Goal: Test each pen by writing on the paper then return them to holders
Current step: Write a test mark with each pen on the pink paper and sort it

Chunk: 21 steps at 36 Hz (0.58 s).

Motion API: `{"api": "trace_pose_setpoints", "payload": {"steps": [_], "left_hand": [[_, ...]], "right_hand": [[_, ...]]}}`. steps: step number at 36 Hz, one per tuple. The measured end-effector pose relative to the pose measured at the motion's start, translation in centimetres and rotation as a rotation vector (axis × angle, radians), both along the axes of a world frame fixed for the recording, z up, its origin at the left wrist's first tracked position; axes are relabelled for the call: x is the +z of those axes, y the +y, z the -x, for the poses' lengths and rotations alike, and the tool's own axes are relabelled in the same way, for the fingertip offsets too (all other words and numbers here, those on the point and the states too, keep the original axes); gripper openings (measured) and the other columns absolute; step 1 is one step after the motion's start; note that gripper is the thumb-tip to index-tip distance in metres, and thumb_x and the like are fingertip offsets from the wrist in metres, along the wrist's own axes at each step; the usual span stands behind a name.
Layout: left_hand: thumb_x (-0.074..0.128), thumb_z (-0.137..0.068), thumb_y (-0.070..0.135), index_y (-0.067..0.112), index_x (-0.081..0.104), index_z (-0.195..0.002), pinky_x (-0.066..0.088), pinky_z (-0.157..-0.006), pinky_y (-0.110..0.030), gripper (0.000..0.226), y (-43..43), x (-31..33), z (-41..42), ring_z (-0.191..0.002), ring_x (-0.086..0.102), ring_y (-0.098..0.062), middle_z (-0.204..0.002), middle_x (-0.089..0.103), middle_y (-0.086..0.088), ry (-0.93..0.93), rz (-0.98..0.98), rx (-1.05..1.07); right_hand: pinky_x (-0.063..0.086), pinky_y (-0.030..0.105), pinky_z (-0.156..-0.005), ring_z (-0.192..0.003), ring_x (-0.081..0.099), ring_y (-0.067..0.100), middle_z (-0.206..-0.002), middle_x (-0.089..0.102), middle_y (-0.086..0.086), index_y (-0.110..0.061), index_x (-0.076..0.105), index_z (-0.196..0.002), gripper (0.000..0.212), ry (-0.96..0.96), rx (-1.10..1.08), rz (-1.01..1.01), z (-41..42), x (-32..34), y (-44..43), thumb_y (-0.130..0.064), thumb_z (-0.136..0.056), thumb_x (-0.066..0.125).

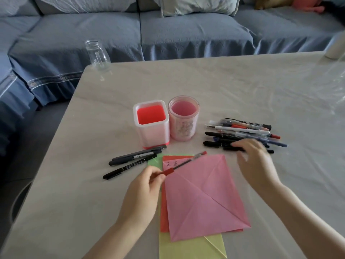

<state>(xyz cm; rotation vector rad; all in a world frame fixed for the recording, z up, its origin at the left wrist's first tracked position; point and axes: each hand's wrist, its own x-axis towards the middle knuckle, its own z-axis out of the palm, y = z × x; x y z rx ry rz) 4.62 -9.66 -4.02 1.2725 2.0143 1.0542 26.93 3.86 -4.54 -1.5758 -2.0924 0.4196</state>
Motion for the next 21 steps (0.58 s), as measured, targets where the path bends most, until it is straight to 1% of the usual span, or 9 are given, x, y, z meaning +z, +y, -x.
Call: {"api": "trace_pose_setpoints", "payload": {"steps": [3, 6, 8, 10, 11, 13, 15, 18, 21], "left_hand": [[0.059, -0.089, 0.011, 0.031, 0.052, -0.077, 0.039, -0.061, -0.007, 0.025, -0.8, -0.5, 1.5, -0.073, 0.059, -0.005, -0.074, 0.064, 0.007, 0.016, -0.062, 0.127], [0.058, -0.09, 0.01, 0.03, 0.052, -0.079, 0.038, -0.063, -0.005, 0.023, -1.1, -0.5, 3.0, -0.074, 0.058, 0.001, -0.077, 0.061, 0.011, 0.098, -0.109, 0.19], [0.058, -0.09, 0.009, 0.023, 0.057, -0.083, 0.041, -0.065, -0.013, 0.015, -0.9, -0.8, 4.2, -0.074, 0.058, -0.008, -0.077, 0.061, 0.007, 0.211, -0.127, 0.204], [0.059, -0.09, 0.011, 0.014, 0.062, -0.086, 0.046, -0.066, -0.034, 0.006, -0.4, -1.2, 5.4, -0.073, 0.058, -0.024, -0.077, 0.063, 0.001, 0.388, -0.138, 0.206], [0.06, -0.088, 0.012, 0.011, 0.064, -0.086, 0.045, -0.065, -0.037, 0.004, -0.1, -1.4, 5.9, -0.072, 0.057, -0.028, -0.077, 0.064, -0.001, 0.493, -0.141, 0.198], [0.068, -0.082, 0.01, 0.009, 0.065, -0.085, 0.039, -0.065, -0.037, 0.004, 0.6, -1.7, 6.7, -0.071, 0.056, -0.032, -0.075, 0.065, -0.003, 0.638, -0.113, 0.192], [0.074, -0.076, 0.005, 0.011, 0.065, -0.081, 0.037, -0.064, -0.037, 0.011, 1.1, -2.0, 7.1, -0.07, 0.055, -0.033, -0.073, 0.065, -0.003, 0.71, -0.081, 0.177], [0.078, -0.071, 0.003, 0.012, 0.065, -0.077, 0.04, -0.064, -0.039, 0.016, 1.7, -2.4, 7.4, -0.073, 0.056, -0.033, -0.076, 0.064, -0.003, 0.769, -0.039, 0.146], [0.079, -0.068, 0.003, 0.01, 0.066, -0.083, 0.043, -0.066, -0.041, 0.021, 2.0, -2.7, 6.6, -0.078, 0.056, -0.035, -0.085, 0.063, -0.007, 0.768, -0.048, 0.144]], "right_hand": [[0.033, 0.04, -0.096, -0.116, 0.046, 0.034, -0.117, 0.06, 0.013, -0.006, 0.063, -0.112, 0.032, -0.151, -0.058, -0.021, -0.6, -0.2, 2.1, 0.004, -0.082, 0.056], [0.03, 0.041, -0.096, -0.119, 0.043, 0.032, -0.122, 0.057, 0.009, -0.009, 0.06, -0.117, 0.032, -0.322, -0.016, 0.022, -0.8, -0.6, 3.3, -0.001, -0.086, 0.054], [0.031, 0.041, -0.094, -0.116, 0.044, 0.032, -0.118, 0.057, 0.009, -0.009, 0.061, -0.114, 0.029, -0.357, 0.004, 0.027, -0.8, -0.8, 3.6, -0.002, -0.087, 0.053], [0.031, 0.041, -0.093, -0.115, 0.044, 0.033, -0.116, 0.058, 0.01, -0.009, 0.061, -0.112, 0.026, -0.372, 0.017, 0.021, -0.8, -1.0, 3.8, -0.003, -0.087, 0.054], [0.031, 0.041, -0.094, -0.116, 0.043, 0.033, -0.115, 0.058, 0.01, -0.008, 0.061, -0.112, 0.026, -0.375, 0.021, 0.028, -0.8, -1.0, 3.9, -0.004, -0.087, 0.055], [0.03, 0.041, -0.095, -0.117, 0.041, 0.032, -0.115, 0.058, 0.011, -0.008, 0.061, -0.114, 0.026, -0.375, 0.025, 0.048, -1.0, -1.0, 4.0, -0.007, -0.089, 0.055], [0.028, 0.04, -0.097, -0.119, 0.039, 0.03, -0.116, 0.057, 0.01, -0.009, 0.062, -0.115, 0.026, -0.4, 0.043, 0.053, -1.1, -0.8, 4.1, -0.011, -0.09, 0.054], [0.025, 0.036, -0.099, -0.124, 0.034, 0.026, -0.123, 0.053, 0.005, -0.014, 0.057, -0.121, 0.03, -0.481, 0.07, 0.093, -1.0, -0.5, 4.2, -0.021, -0.091, 0.054], [0.025, 0.034, -0.099, -0.126, 0.033, 0.024, -0.127, 0.049, 0.003, -0.017, 0.052, -0.124, 0.035, -0.552, 0.095, 0.108, -0.9, -0.4, 4.3, -0.026, -0.091, 0.054]]}}
